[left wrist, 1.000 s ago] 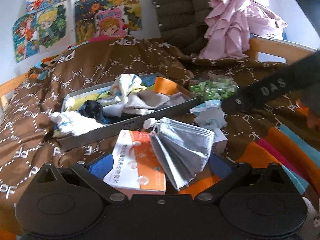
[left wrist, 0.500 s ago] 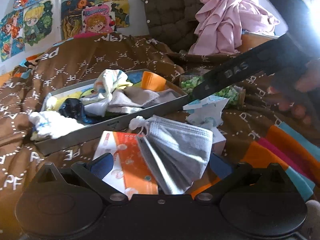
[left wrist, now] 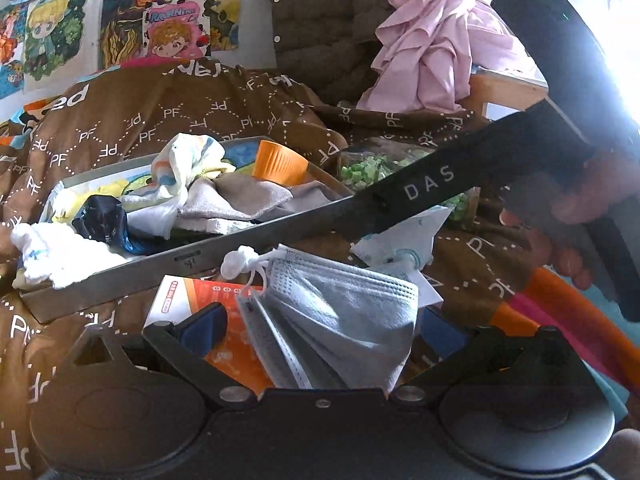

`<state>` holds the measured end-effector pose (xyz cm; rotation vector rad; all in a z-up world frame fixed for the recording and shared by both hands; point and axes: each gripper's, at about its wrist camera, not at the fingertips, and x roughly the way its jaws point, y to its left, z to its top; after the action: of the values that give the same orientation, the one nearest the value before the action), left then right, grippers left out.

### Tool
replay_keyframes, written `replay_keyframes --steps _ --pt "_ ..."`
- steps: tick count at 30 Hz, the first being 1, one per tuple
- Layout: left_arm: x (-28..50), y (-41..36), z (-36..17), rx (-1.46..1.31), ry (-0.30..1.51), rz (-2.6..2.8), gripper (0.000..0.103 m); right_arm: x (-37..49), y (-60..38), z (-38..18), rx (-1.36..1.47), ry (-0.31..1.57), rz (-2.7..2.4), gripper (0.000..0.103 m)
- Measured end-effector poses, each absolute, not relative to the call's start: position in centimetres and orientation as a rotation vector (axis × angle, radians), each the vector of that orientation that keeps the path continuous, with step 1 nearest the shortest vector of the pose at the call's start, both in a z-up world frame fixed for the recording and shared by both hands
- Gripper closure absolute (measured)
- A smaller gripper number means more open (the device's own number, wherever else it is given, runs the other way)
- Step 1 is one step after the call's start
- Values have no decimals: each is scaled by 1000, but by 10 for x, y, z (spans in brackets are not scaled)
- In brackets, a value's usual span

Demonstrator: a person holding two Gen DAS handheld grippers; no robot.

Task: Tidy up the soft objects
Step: 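Grasp the grey face mask with the left tool while the right tool grasps the white-blue wipe packet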

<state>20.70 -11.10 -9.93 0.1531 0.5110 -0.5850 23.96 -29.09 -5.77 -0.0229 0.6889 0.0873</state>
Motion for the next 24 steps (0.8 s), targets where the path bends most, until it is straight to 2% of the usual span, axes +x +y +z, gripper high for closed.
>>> replay_keyframes --steps 8,11,17,19,20,22,24 --pt "204 -112 -99 150 514 -620 10 245 -296 -65 49 749 94 19" --pt "204 -112 -99 145 512 -610 17 245 -296 -67 62 758 95 27" --pt "209 -106 -98 81 526 -600 35 244 -297 -67 74 754 84 36" --pt "210 -105 -97 70 530 -589 42 245 -296 -68 77 760 86 43" --pt "211 -104 -97 65 533 -586 44 245 -296 -68 72 759 82 44" --pt "212 -103 -96 53 543 -576 54 244 -295 -67 66 753 80 47" --pt "214 -100 -94 21 553 -563 57 244 -294 -67 63 744 77 48"
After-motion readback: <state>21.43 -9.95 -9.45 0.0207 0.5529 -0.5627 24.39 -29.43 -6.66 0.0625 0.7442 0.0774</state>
